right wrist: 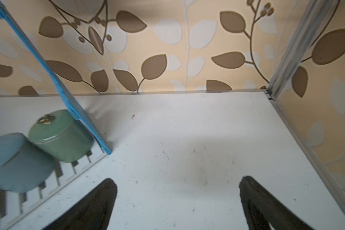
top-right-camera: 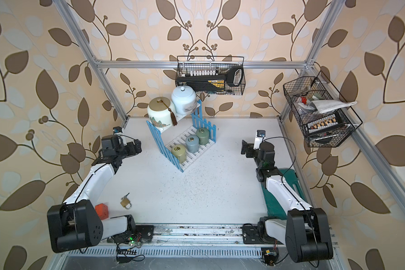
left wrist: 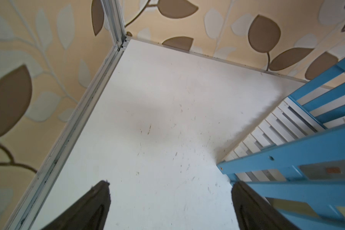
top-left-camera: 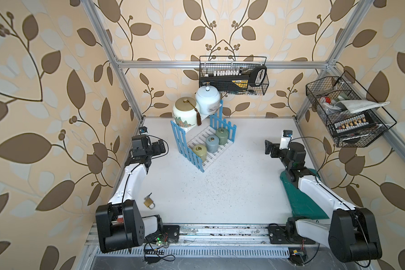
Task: Remove the tea canisters from the shelf
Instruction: Adjust the shelf at the center of the board.
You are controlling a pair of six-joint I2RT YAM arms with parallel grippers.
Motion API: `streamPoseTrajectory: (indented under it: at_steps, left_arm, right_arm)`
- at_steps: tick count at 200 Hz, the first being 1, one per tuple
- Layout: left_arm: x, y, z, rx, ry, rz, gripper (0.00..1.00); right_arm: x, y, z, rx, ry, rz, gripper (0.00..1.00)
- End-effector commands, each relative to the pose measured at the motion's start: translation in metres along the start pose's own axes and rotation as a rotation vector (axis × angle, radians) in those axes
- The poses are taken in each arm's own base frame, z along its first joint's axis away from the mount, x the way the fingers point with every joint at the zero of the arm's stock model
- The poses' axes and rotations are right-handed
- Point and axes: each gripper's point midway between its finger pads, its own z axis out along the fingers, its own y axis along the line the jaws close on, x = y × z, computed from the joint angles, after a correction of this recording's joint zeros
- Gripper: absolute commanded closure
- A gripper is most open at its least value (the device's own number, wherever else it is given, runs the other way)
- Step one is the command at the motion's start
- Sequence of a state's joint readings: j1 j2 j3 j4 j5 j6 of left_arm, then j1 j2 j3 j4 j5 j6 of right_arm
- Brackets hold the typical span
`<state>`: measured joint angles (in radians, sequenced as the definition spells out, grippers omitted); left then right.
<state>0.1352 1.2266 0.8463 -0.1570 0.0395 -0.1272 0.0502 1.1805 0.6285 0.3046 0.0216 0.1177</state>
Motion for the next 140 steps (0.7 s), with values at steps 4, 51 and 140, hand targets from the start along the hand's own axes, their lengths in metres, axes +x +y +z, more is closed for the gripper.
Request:
streamPoseTrajectory:
  at_steps: [4,51,140]
  left_arm:
    - [0.016,-0.012,-0.033,0.038,0.105,-0.060,0.01]
    - [0.024,-0.021,-0.057,0.101,0.072,-0.035,0.01]
    - [0.046,-0.038,-0.055,0.254,0.058,0.078,0.01]
  right_arm:
    - [0.017,0.027,-0.007,-0.139,0.160,0.156,0.01]
    - [0.017,0.071,0.004,-0.349,0.314,0.262,0.01]
    - [0.007,0.176,0.051,-0.484,0.244,-0.119,0.01]
